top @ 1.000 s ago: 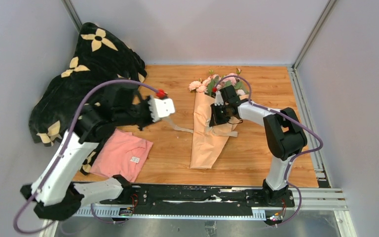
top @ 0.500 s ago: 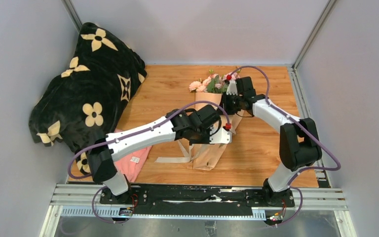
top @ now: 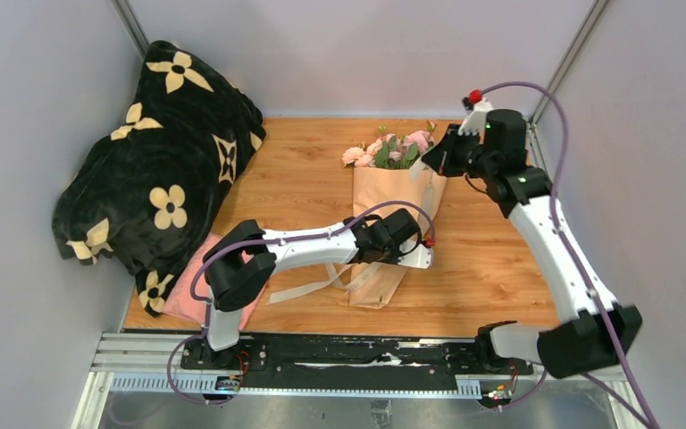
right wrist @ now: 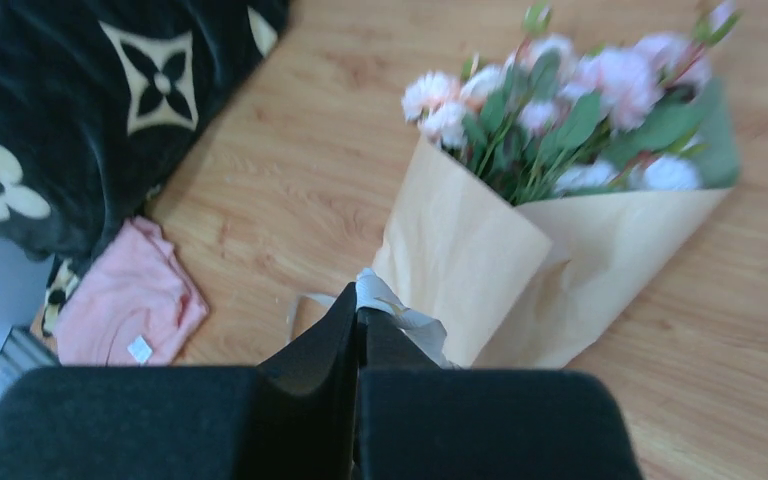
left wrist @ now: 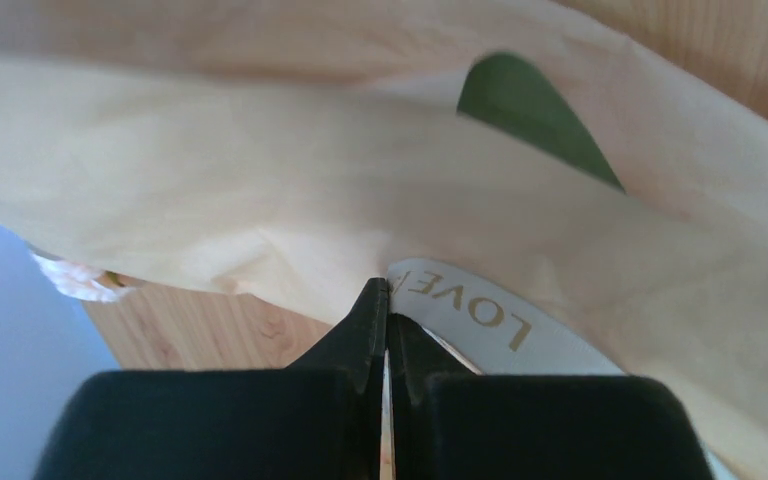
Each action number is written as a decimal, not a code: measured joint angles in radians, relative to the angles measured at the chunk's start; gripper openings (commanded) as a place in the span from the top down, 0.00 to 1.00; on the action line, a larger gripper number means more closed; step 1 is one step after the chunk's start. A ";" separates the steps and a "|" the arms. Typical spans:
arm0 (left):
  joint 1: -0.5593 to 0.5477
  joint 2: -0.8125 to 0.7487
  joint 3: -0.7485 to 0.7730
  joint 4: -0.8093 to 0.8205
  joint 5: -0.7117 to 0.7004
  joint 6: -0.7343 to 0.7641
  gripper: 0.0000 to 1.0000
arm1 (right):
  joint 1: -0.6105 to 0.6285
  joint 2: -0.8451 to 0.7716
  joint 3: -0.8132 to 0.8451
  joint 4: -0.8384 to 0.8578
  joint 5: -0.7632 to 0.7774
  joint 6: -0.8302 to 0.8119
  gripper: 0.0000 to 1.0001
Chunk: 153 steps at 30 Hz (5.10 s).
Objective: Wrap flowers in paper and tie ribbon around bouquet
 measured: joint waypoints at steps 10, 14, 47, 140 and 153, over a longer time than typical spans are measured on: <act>-0.034 0.079 0.000 0.093 -0.055 0.119 1.00 | 0.000 -0.259 0.129 -0.047 0.103 -0.004 1.00; -0.046 0.113 -0.001 0.109 -0.077 0.144 1.00 | 0.000 -0.268 0.142 -0.055 0.100 -0.003 1.00; -0.142 -0.037 -0.186 0.190 -0.206 0.167 1.00 | 0.290 0.423 0.190 -0.090 -0.014 -0.135 0.38; 0.227 -0.036 -0.073 0.152 0.310 0.002 1.00 | 0.110 0.366 -0.544 0.601 -0.117 0.380 0.80; 0.225 -0.191 -0.076 0.137 0.315 -0.027 0.51 | 0.091 0.355 -0.544 0.571 -0.145 0.327 0.79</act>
